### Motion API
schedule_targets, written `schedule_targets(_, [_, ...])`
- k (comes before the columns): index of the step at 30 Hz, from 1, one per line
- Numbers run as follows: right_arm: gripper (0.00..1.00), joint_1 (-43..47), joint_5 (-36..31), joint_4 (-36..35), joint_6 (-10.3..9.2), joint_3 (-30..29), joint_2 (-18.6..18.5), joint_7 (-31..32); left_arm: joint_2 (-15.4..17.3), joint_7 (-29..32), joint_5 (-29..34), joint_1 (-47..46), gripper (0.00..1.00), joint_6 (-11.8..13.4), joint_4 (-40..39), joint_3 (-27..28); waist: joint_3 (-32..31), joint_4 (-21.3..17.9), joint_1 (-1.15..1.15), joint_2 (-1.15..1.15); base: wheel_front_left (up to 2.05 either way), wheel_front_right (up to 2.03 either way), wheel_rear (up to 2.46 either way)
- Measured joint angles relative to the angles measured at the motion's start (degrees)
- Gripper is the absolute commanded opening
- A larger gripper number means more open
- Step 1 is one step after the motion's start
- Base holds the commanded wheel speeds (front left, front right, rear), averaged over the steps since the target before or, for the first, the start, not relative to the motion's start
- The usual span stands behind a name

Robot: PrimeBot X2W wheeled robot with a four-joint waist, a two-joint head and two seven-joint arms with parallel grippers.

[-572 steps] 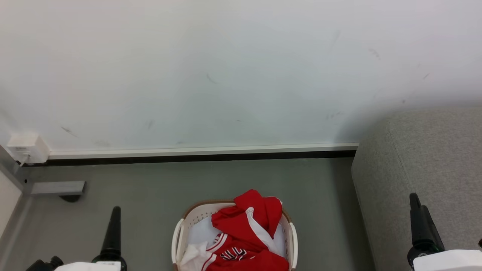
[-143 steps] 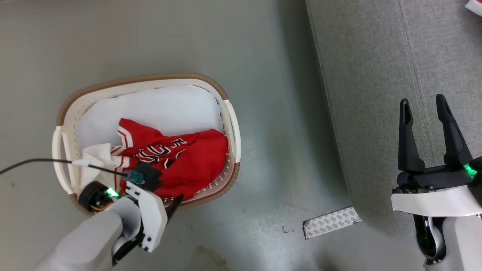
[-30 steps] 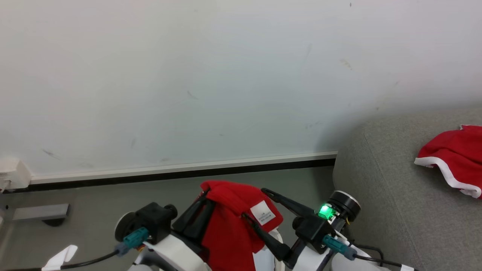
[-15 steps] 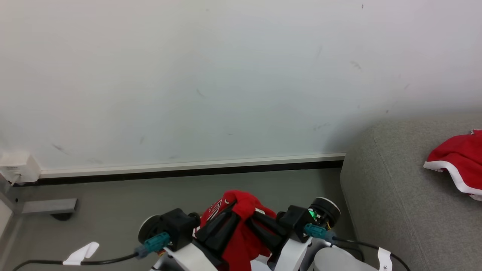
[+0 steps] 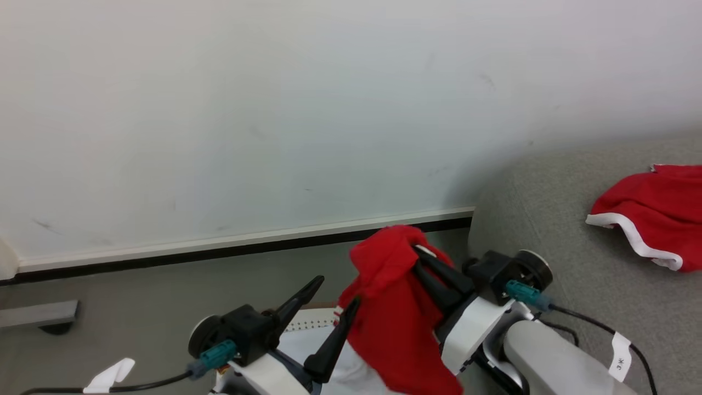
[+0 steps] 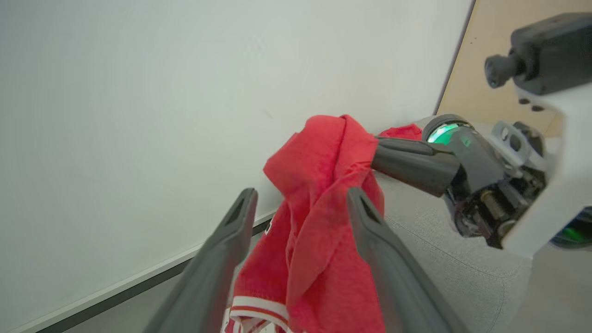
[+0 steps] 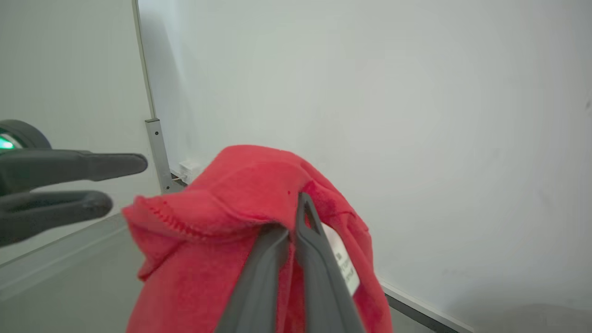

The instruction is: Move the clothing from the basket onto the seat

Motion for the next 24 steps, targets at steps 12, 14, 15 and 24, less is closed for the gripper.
schedule_targets(12, [0.00, 0.94, -5.45, -3.87, 0.01, -11.38, -3.41, 0.00, -0.51, -1.24, 0.11, -0.91, 1.00, -0.24, 0.77, -0.10, 2.81, -9.46, 0.00, 0.00, 0.00, 0.00, 0.00])
schedule_targets(14, [0.00, 1.07, -6.03, -4.27, 0.00, -13.12, -3.86, 0.00, -0.52, -1.23, 0.23, -1.32, 1.00, -0.34, 0.92, -0.26, 3.39, -11.32, 0.00, 0.00, 0.00, 0.00, 0.00])
schedule_targets(15, [0.00, 1.12, -6.36, -4.53, 0.01, -14.06, -4.13, 0.00, -0.53, -1.23, 0.36, -1.45, 1.00, -0.53, 1.00, -0.35, 3.70, -12.20, 0.00, 0.00, 0.00, 0.00, 0.00])
schedule_targets(24, [0.00, 1.28, -9.53, -6.73, 0.00, -22.05, -4.87, 0.00, -0.12, -0.33, 1.51, -4.15, 1.00, -1.56, 0.41, -0.99, 8.73, -16.84, 0.00, 0.00, 0.00, 0.00, 0.00])
